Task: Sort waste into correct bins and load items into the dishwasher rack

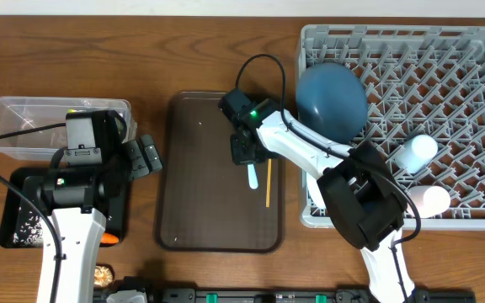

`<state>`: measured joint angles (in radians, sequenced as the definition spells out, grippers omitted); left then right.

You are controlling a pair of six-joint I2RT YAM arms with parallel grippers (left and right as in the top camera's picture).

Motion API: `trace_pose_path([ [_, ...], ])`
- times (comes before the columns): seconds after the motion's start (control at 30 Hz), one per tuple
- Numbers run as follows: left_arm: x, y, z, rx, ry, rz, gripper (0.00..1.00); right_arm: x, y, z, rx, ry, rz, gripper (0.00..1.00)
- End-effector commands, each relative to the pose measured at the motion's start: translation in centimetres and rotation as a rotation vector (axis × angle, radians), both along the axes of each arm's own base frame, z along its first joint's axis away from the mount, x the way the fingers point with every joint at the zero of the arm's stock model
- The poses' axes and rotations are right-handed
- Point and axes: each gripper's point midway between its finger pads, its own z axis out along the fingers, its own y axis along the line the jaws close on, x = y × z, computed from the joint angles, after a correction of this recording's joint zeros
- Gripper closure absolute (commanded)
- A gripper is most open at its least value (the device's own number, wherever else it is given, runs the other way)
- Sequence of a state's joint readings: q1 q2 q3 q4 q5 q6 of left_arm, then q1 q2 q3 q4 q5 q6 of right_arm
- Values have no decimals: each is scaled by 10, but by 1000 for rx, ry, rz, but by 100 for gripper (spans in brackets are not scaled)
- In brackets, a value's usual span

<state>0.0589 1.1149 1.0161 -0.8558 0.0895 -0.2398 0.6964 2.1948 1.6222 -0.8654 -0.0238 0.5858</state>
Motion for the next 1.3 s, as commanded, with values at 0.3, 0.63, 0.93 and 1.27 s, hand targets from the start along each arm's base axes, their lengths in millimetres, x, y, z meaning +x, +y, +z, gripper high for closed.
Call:
trace_pose_path([
  [0.3, 2, 4, 4, 6, -9, 20, 2, 13, 6, 62, 42, -153, 96, 95],
  [0.63, 2, 4, 4, 6, -9, 20, 2, 16, -58, 203, 83, -405, -15, 94],
  [0.93, 2, 4, 4, 6, -9, 20, 2, 15, -218, 261, -50, -472, -293, 85],
  [1.27, 2, 4, 4, 6, -9, 20, 2, 18, -234, 222, 56, -293, -167, 76],
])
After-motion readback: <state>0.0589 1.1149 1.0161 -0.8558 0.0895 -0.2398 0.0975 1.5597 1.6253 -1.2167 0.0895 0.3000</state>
